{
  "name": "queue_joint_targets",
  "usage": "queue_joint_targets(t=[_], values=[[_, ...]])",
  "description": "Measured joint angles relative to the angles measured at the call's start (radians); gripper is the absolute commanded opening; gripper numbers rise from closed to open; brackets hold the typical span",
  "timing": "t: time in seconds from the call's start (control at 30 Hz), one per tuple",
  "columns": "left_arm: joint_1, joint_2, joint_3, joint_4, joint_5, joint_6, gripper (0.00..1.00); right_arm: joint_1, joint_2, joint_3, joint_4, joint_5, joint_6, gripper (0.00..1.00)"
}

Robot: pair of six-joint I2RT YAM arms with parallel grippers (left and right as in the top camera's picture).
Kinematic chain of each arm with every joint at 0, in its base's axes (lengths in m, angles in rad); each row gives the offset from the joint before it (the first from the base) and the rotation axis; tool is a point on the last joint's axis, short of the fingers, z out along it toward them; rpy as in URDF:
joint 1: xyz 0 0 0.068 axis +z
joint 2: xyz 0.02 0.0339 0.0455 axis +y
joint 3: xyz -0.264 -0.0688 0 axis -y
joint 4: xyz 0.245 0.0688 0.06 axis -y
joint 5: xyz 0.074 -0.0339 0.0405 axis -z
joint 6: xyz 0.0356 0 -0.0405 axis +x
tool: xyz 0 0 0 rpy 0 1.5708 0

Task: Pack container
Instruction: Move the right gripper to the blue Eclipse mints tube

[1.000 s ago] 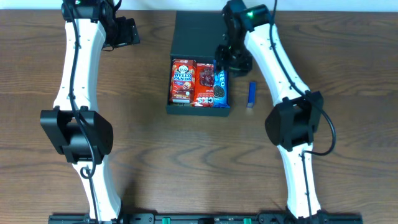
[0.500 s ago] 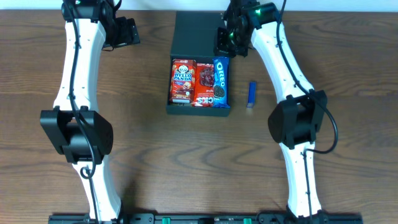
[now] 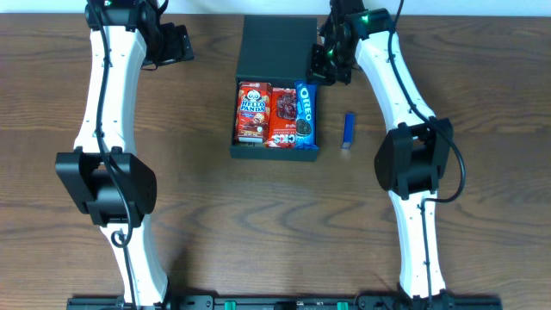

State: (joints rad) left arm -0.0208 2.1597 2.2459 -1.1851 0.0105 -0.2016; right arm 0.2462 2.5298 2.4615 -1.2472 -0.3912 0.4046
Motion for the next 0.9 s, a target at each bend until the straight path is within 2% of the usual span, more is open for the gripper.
queue_joint_targets(t=[0.37, 0.5, 0.6, 0.63, 0.67, 0.73, 0.9], values=[[0.0, 0.0, 0.0, 0.0, 0.0, 0.0, 0.95, -0.029, -0.005, 0.013, 0.013, 0.021, -0.003, 0.01], [0.0, 0.0, 0.0, 0.0, 0.0, 0.0, 0.95, -0.07, -0.042, 0.018, -0.076, 0.107, -0.004, 0.02], [0.0, 0.0, 0.0, 0.0, 0.0, 0.0, 0.95, -0.118, -0.077, 0.031, -0.24, 0.194, -0.005, 0.17], [0.0, 0.0, 0.0, 0.0, 0.0, -0.001, 0.95, -0.137, -0.086, 0.032, -0.309, 0.23, -0.009, 0.33], [0.0, 0.0, 0.0, 0.0, 0.0, -0.003, 0.95, -0.144, -0.089, 0.031, -0.335, 0.247, -0.003, 0.41], [0.0, 0.0, 0.0, 0.003, 0.0, -0.003, 0.95, -0.156, -0.091, 0.031, -0.396, 0.29, -0.012, 0.51], [0.0, 0.0, 0.0, 0.007, 0.0, -0.003, 0.95, -0.132, -0.091, 0.023, -0.415, 0.333, -0.015, 0.5]])
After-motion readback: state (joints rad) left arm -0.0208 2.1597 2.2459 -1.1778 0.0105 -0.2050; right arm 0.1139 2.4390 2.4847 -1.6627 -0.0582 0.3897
